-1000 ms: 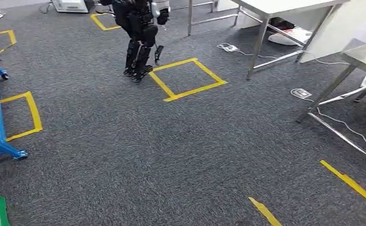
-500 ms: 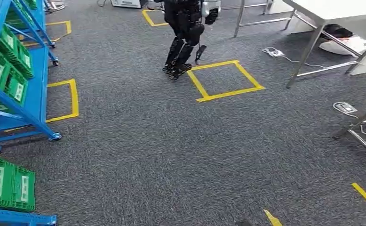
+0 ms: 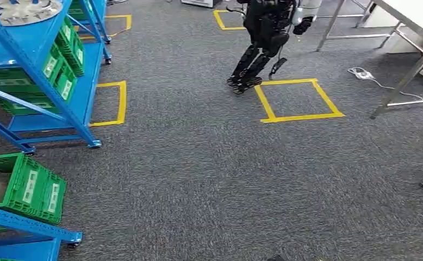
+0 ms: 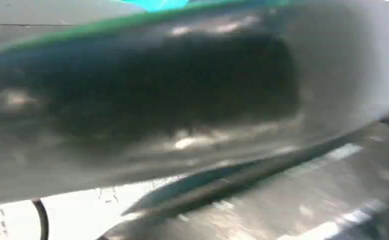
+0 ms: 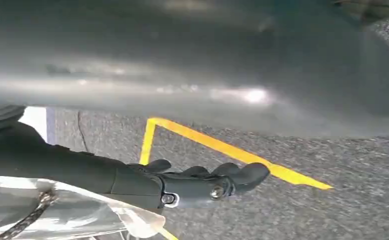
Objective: Take the parts from the cabinet and place them on the table.
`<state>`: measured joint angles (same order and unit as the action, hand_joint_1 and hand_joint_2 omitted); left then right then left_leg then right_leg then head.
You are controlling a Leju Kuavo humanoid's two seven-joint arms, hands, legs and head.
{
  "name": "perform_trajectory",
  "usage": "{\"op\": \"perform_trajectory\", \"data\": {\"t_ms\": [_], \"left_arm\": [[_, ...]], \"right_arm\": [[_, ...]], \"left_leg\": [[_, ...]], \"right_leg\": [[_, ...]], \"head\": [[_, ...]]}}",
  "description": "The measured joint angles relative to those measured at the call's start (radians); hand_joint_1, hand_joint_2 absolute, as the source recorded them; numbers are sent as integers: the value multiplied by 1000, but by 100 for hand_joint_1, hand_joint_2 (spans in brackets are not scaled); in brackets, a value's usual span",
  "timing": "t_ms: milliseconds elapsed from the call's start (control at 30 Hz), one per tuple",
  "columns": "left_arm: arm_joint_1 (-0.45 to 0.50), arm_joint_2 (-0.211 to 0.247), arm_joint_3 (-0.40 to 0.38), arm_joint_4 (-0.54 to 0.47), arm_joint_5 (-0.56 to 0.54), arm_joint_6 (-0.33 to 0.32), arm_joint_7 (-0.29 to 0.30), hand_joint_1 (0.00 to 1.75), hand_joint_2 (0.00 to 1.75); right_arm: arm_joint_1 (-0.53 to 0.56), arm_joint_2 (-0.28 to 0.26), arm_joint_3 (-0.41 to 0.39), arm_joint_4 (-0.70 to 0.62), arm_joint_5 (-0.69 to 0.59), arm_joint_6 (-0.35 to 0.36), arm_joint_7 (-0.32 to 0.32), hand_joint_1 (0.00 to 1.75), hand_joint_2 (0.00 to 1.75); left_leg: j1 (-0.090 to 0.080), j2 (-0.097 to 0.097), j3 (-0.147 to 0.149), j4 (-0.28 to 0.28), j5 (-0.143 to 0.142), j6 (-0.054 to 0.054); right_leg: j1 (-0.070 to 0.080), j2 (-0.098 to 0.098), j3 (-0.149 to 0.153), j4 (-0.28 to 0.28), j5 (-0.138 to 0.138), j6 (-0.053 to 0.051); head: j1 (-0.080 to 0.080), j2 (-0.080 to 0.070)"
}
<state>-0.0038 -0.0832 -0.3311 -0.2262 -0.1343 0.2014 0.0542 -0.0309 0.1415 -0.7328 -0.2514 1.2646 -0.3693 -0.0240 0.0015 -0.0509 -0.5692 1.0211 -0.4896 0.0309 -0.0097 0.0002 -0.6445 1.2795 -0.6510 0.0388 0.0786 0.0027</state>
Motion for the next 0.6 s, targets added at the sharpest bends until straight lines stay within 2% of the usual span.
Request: {"op": "perform_trajectory", "data": {"t_ms": [67,133,167,200,233,267,300,333,400,433,467,500,533,567,600], "left_arm": [[0,0,0,0,0,0,0,0,0],[2,0,1,0,0,0,0,0,0],[2,-1,2,0,0,0,0,0,0],[1,-4,3,0,0,0,-1,0,0],[8,-4,4,0,0,0,-1,0,0],[10,-3,4,0,0,0,-1,0,0],[10,-3,4,0,0,0,-1,0,0],[8,-3,4,0,-1,2,-1,0,0],[4,-3,4,0,-3,3,-1,0,0],[5,-3,4,0,-4,3,-2,0,0],[7,-3,4,0,-7,3,-2,0,0],[9,-3,4,0,-8,3,-2,0,0],[10,-2,4,0,-9,3,-2,0,0],[9,-2,4,0,-9,3,-2,0,0],[7,-2,4,0,-9,3,-2,0,0]], "right_arm": [[0,0,0,0,0,0,0,0,0],[-1,0,0,0,-1,0,0,0,0],[-2,0,1,0,-1,0,-1,0,0],[-4,0,2,0,-2,-2,-2,0,0],[-5,0,2,0,-3,-2,-1,0,0],[-5,0,2,0,-3,-3,-2,0,0],[-4,-1,2,0,-6,-3,-2,0,0],[-2,-1,2,0,-9,-4,-1,0,0],[0,-1,2,0,-13,-4,1,0,0],[0,-1,2,0,-16,-4,3,0,0],[0,-1,2,0,-17,-4,3,0,0],[-1,-1,2,0,-17,-4,3,0,0],[-2,-1,2,0,-17,-4,3,0,0],[-2,-1,2,0,-17,-4,3,0,0],[-2,-1,2,0,-17,-4,3,0,0]], "left_leg": [[0,-3,1,0,0,0],[0,-13,3,0,0,0],[0,-28,6,0,-1,-2],[5,-69,-5,2,2,-22],[5,-89,-8,-4,7,-35],[3,-55,-8,8,-5,-36],[-1,-2,-21,38,-29,-40],[-1,23,-52,104,-69,-44],[3,38,-125,261,-136,-51],[5,39,-141,297,-141,-54],[6,41,-132,284,-121,-55],[6,45,-104,231,-84,-55],[6,54,-60,146,-40,-53],[4,87,-1,37,7,-48],[-7,131,23,-4,-10,-43]], "right_leg": [[0,0,3,-11,9,-1],[0,3,23,-66,49,-4],[0,19,62,-169,110,-9],[1,68,110,-267,125,-14],[0,51,114,-274,131,-23],[-6,34,118,-283,137,-30],[-4,26,121,-287,137,-34],[-2,11,121,-287,136,-37],[1,-23,122,-286,132,-43],[1,-37,123,-286,131,-43],[1,-49,124,-286,129,-42],[1,-60,127,-286,128,-42],[1,-70,131,-286,125,-39],[2,-83,138,-286,121,-37],[7,-93,140,-286,118,-33]], "head": [[0,0],[0,0],[0,0],[-2,0],[-2,0],[-1,0],[-8,0],[-11,0],[-10,0],[-10,0],[-10,0],[-11,0],[-10,0],[-10,0],[-10,0]]}}
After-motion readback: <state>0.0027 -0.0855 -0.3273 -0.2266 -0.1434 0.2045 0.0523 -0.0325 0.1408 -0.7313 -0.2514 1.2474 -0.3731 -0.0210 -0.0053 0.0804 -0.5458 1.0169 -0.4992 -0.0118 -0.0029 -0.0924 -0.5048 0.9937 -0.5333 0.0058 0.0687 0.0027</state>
